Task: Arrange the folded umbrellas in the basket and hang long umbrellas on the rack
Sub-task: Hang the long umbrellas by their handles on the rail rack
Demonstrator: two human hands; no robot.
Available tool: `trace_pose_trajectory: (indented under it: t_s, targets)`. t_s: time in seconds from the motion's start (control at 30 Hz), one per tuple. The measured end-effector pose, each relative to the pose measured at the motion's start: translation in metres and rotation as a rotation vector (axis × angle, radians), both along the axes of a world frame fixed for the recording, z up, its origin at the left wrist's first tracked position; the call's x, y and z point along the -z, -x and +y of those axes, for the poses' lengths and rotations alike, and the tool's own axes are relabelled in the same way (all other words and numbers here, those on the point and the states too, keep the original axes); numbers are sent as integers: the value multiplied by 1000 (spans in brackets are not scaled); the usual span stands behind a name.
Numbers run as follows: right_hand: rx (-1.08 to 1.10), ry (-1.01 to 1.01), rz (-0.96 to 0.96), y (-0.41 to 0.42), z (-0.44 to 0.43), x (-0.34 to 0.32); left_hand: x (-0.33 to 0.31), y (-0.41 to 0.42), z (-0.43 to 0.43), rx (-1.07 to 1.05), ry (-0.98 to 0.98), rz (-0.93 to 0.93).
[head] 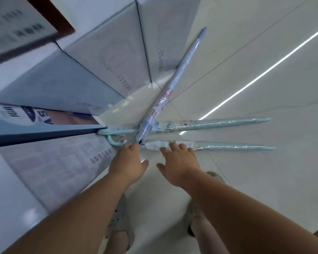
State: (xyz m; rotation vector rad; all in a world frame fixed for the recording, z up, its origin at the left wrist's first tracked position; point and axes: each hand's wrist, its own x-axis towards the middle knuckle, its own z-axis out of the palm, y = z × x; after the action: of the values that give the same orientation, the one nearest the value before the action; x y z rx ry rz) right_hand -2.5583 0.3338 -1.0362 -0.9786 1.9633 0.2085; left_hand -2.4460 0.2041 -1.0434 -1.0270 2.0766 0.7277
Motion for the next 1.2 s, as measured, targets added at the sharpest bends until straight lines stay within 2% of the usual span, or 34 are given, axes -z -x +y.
trace_pose_trajectory:
  t_s: [0.2,0.3,0.63,0.83,1.0,1.13,1.2]
  targets:
    - [0,81,77,51,-20,77,74,31,-9,-109,89,123]
    - [-54,113,71,63,-21,99,102,43,-14,-68,158,162]
    - [-13,165,-10,71,-24,126,145,69,-24,-119,228,110]
    - [9,290,34,73,-31,113,119,66,-8,-171,114,211]
    - [-95,333,156,78,-21,78,65,58,14,-253,38,285]
    - [-101,370,155,86,-10,29,8,52,26,-190,-9,304]
    - [-184,375,158,92,0,-2,-26,49,30,-108,-26,304]
